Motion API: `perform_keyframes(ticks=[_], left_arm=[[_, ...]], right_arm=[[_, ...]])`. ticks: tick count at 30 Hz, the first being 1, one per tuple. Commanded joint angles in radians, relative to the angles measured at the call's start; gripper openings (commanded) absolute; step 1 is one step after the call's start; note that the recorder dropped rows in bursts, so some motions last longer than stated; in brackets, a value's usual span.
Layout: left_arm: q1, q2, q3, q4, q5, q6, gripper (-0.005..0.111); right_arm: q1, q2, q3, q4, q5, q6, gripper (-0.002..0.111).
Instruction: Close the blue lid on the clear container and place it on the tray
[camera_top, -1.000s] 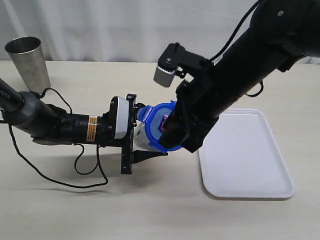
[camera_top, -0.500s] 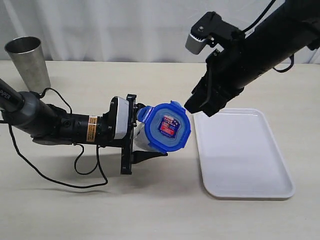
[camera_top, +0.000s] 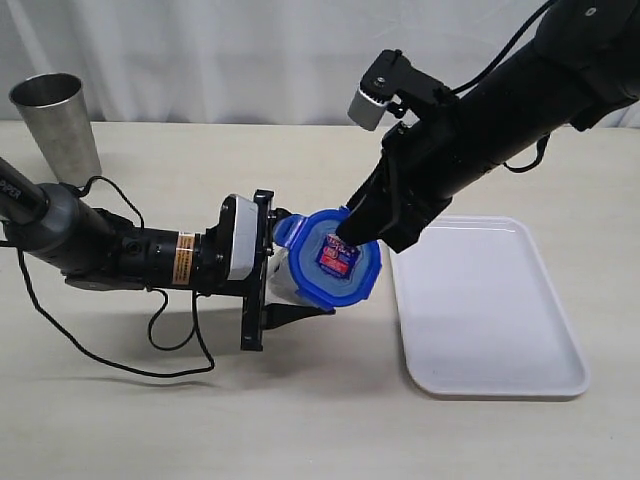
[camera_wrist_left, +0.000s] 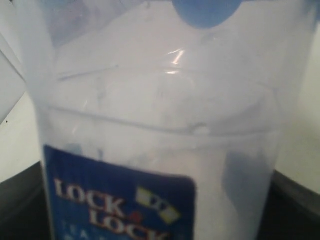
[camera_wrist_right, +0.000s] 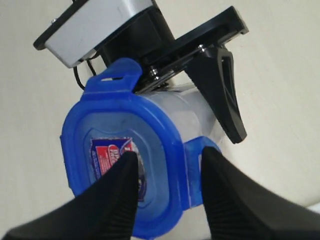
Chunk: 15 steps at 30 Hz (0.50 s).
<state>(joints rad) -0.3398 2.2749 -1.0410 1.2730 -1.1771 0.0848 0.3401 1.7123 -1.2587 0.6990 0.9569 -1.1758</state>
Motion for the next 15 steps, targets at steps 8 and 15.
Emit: perform_keyframes(ticks=[8, 15], left_arm=[[-0.004, -0.012, -0.002, -0.02, -0.044, -0.006, 0.0], [-0.004, -0.012, -0.002, -0.028, -0.044, -0.008, 0.0]], right_arm=[[0.07, 0.064, 0.031, -0.029, 0.001, 0.074, 0.033], [0.07, 0.148, 0.031, 0.027, 0.063, 0.04, 0.029]])
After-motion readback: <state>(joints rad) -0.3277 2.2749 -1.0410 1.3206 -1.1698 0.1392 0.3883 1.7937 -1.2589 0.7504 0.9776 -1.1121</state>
